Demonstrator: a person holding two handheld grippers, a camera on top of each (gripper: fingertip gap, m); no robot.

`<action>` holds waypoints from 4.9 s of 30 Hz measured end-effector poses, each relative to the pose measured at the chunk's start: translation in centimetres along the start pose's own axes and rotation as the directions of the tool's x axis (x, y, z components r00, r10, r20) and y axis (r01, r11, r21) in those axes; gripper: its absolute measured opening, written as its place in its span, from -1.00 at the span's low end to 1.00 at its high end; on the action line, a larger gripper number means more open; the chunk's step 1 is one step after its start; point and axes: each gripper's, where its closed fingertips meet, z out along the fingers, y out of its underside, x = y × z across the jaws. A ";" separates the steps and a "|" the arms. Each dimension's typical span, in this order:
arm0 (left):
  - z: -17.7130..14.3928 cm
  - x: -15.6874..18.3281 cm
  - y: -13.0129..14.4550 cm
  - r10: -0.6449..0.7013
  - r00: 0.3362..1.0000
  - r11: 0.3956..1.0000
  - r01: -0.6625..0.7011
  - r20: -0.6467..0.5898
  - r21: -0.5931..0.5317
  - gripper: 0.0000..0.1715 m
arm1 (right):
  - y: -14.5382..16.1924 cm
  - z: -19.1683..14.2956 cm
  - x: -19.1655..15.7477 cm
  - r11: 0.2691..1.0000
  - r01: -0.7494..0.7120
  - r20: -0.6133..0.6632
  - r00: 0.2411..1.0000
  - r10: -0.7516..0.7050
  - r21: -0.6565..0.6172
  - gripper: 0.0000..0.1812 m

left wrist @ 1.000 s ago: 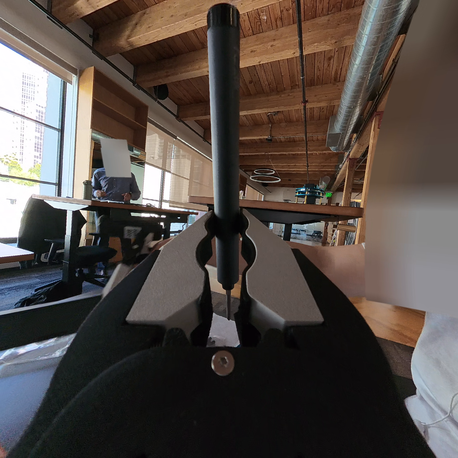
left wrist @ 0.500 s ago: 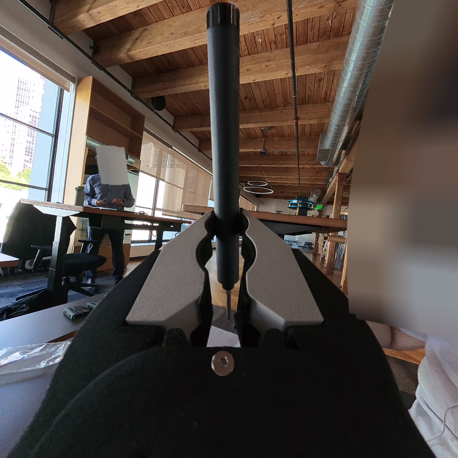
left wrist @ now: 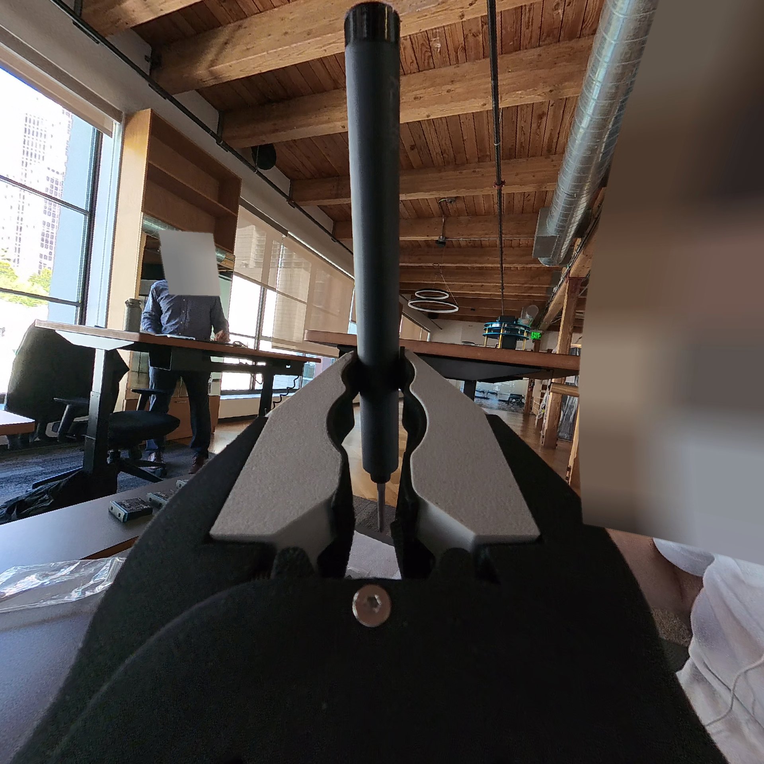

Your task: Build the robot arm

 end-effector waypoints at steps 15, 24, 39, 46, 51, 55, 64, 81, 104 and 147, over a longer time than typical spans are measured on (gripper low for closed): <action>0.0 -0.1 -0.1 -0.020 1.000 1.000 0.020 -0.006 0.014 -0.81 | 8.3 -5.4 0.8 0.993 -0.114 -0.236 0.965 0.116 0.022 -0.18; 0.4 -0.4 0.8 -0.025 1.000 1.000 0.025 0.002 -0.016 -0.81 | 10.1 -5.5 3.8 0.994 -0.044 -0.006 0.999 0.044 -0.097 -0.19; 0.4 -0.5 1.3 -0.025 1.000 0.999 0.025 0.007 -0.038 -0.81 | -4.1 -0.9 7.6 0.985 0.159 0.078 0.985 -0.153 -0.072 -0.40; 0.6 -0.1 1.3 -0.036 0.999 0.999 0.035 -0.017 -0.035 -0.81 | -2.8 2.3 8.2 0.985 0.097 0.091 0.992 -0.084 -0.143 -0.69; 0.6 -0.4 1.4 -0.039 0.999 0.999 0.039 -0.008 -0.039 -0.81 | -3.3 2.2 7.7 0.989 0.070 0.097 0.994 -0.058 -0.133 -0.69; 0.4 -0.5 1.4 -0.041 0.999 0.999 0.041 -0.003 -0.036 -0.81 | -3.4 2.0 5.9 0.991 0.054 0.163 0.986 -0.033 -0.126 -0.70; 0.5 -0.5 1.7 -0.036 0.999 0.998 0.036 -0.003 -0.051 -0.81 | -3.3 1.0 3.1 0.995 -0.043 0.371 0.926 0.076 -0.095 -0.62; 0.5 -0.8 1.9 -0.036 0.999 0.997 0.037 0.012 -0.066 -0.81 | -1.2 -0.8 4.0 0.992 -0.061 0.336 0.937 0.094 -0.109 -0.68; 1.6 -2.3 8.4 -0.002 0.995 0.925 0.038 0.095 -0.379 -0.81 | -9.2 -6.6 5.4 0.941 0.240 0.038 0.966 -0.256 0.240 -0.48; 0.8 -3.2 7.4 -0.064 0.989 0.935 0.105 0.130 -0.338 -0.82 | -1.9 0.9 2.5 0.981 0.132 0.600 0.799 -0.021 -0.142 -0.46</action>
